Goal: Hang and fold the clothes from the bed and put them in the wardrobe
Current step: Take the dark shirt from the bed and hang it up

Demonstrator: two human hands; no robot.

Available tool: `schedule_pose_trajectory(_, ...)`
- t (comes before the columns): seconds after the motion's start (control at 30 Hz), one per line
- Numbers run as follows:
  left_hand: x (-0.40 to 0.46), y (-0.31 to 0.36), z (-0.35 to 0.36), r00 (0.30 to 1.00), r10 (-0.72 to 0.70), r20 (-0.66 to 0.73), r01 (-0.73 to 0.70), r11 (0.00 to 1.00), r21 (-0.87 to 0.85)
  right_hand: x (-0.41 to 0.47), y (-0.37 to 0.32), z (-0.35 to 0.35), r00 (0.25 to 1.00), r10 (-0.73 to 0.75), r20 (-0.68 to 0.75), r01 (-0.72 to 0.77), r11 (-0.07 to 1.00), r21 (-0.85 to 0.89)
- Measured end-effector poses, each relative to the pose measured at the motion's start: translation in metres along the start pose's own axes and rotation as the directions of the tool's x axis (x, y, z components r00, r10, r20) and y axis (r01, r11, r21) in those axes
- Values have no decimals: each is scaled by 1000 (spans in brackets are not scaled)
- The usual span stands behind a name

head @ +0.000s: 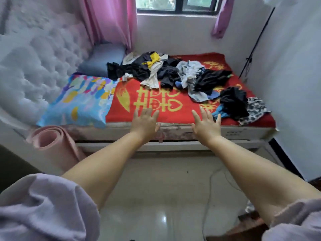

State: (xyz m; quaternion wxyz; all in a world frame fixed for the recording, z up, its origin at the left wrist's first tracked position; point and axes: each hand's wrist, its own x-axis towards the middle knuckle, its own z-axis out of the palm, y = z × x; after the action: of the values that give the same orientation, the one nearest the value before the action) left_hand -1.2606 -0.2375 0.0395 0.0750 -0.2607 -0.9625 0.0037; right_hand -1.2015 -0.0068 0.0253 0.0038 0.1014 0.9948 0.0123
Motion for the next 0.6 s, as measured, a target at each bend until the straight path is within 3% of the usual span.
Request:
schedule_pose_trajectory(0.27, 118, 82, 32, 982, 170, 79, -170, 985, -1, 28, 109, 24, 961, 260, 91, -261, 965, -4)
schedule_pose_trajectory(0.6, 325, 136, 74, 922, 383, 62, -383, 924, -13, 163, 214, 38, 879, 457, 136, -461, 887, -3)
